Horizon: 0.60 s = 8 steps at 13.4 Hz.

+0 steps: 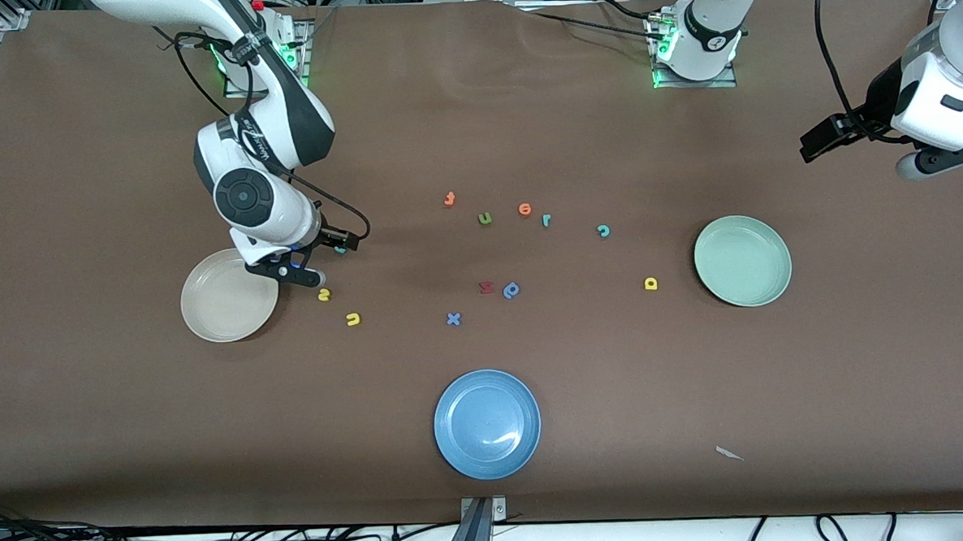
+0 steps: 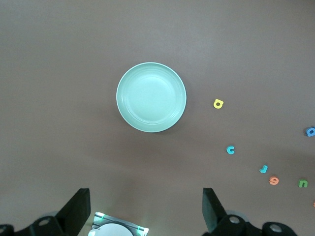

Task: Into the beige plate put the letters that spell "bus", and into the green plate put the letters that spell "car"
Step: 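Lower the right gripper and grasp the cyan letter p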

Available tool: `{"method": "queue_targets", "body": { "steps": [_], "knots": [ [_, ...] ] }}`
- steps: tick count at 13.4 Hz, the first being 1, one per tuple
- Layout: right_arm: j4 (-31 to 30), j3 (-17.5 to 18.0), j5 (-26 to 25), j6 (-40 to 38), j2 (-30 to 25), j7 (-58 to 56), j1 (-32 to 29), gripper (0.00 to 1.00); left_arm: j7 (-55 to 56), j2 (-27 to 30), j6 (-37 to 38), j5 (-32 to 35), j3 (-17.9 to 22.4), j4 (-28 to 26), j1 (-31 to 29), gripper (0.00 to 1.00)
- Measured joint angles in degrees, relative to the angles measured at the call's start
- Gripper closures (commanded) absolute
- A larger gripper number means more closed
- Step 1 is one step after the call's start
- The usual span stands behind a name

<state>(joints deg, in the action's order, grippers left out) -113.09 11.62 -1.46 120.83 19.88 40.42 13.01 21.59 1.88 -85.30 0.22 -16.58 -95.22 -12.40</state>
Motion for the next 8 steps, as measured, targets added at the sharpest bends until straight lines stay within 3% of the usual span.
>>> {"method": "queue_targets", "body": {
  "steps": [4,8],
  "knots": [
    [-7.9,0.0,0.2,11.6,-0.2,0.1,-0.1,0.02,0.0,0.0,0.0,0.0,0.0,0.0,0.0,0.00],
    [-11.0,-0.1,0.5,17.6,0.4,0.2,-0.1,0.04,0.0,0.0,0.0,0.0,0.0,0.0,0.0,0.00]
  ]
}}
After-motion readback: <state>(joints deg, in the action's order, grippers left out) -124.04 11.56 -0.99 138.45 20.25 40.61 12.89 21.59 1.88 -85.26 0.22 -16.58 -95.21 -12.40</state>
